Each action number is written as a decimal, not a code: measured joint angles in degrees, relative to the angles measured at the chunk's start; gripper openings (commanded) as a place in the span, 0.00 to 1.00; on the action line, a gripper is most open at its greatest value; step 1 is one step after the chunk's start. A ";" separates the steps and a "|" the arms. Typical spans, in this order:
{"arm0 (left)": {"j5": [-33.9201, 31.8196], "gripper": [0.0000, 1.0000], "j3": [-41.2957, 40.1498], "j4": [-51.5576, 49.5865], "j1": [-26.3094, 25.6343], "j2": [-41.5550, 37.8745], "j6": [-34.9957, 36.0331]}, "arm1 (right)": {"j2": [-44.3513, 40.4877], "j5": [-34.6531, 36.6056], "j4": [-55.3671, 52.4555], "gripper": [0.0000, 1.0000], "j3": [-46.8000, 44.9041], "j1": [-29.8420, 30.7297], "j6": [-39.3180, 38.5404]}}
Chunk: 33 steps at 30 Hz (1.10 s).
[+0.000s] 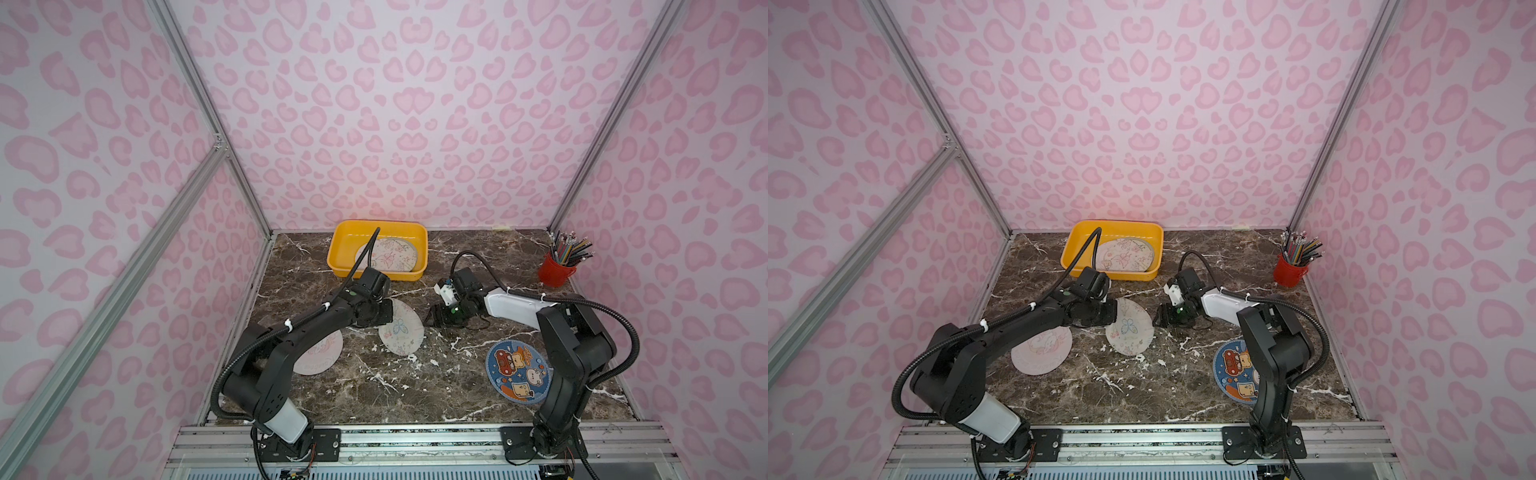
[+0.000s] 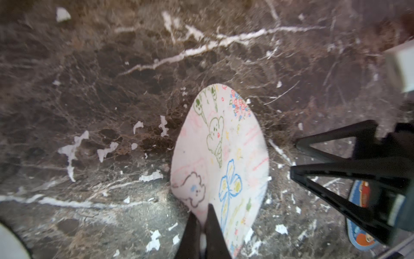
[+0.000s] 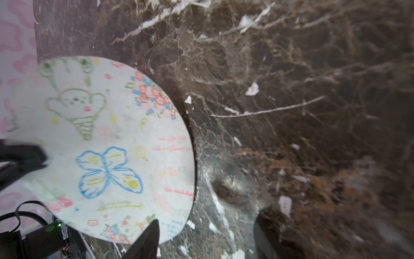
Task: Put the coasters into the storage box
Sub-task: Pick up the coaster from the center of the board, then place the coaster in the storage box.
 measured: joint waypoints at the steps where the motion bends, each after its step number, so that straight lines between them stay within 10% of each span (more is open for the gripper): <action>1: 0.24 0.02 1.22 -0.83 0.00 -0.85 0.59 | -0.31 -0.20 0.28 0.70 -0.44 -0.15 0.02; 13: 2.27 0.02 17.73 -7.50 1.20 -0.28 6.43 | -2.80 -1.22 1.99 0.72 -3.78 -1.53 0.42; 33: 8.02 0.02 49.27 -9.35 6.95 23.37 13.40 | -6.08 -0.98 0.04 0.73 -6.19 -4.48 0.83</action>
